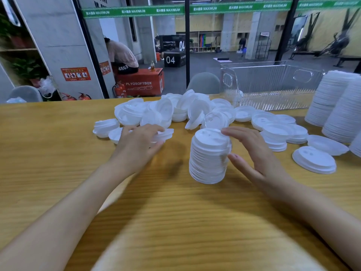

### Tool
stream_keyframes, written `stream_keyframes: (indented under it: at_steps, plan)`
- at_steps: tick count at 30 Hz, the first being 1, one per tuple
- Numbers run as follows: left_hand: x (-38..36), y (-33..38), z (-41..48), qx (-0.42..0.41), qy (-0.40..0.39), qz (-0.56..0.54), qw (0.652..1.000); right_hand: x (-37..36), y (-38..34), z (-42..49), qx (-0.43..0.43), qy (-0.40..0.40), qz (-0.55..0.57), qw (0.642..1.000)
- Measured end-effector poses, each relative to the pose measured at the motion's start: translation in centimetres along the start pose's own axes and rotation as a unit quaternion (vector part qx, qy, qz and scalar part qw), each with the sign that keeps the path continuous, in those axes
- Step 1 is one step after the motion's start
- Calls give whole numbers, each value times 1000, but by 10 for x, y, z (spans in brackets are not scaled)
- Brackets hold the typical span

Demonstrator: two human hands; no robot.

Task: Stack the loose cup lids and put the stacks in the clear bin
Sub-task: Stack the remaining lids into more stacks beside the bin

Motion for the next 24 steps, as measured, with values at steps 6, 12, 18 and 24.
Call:
stream_keyframes:
  at_steps: [6, 12, 18, 24]
  plan:
    - [-11, -15, 3, 46, -105, 144, 983, -2, 1, 0, 2, -3, 2, 1000]
    - [-14, -19, 6, -11, 22, 163, 986, -1, 1, -1, -2, -3, 8, 1000]
    - [9, 8, 11, 119, 65, -327, 935, 0, -1, -1, -3, 0, 17, 1000]
    - [0, -10, 3, 223, -10, -273, 936, 0, -2, -2, -7, 6, 19, 1000]
Point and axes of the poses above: each hand's wrist, its own z-axis towards the middle knuckle, its own x-axis out of the back of the hand, y = z × x, the point moved 2 cm from there along z, towards the middle knuckle, and after that the axes turned 5 degrees about -y, right-handed, at the moved point
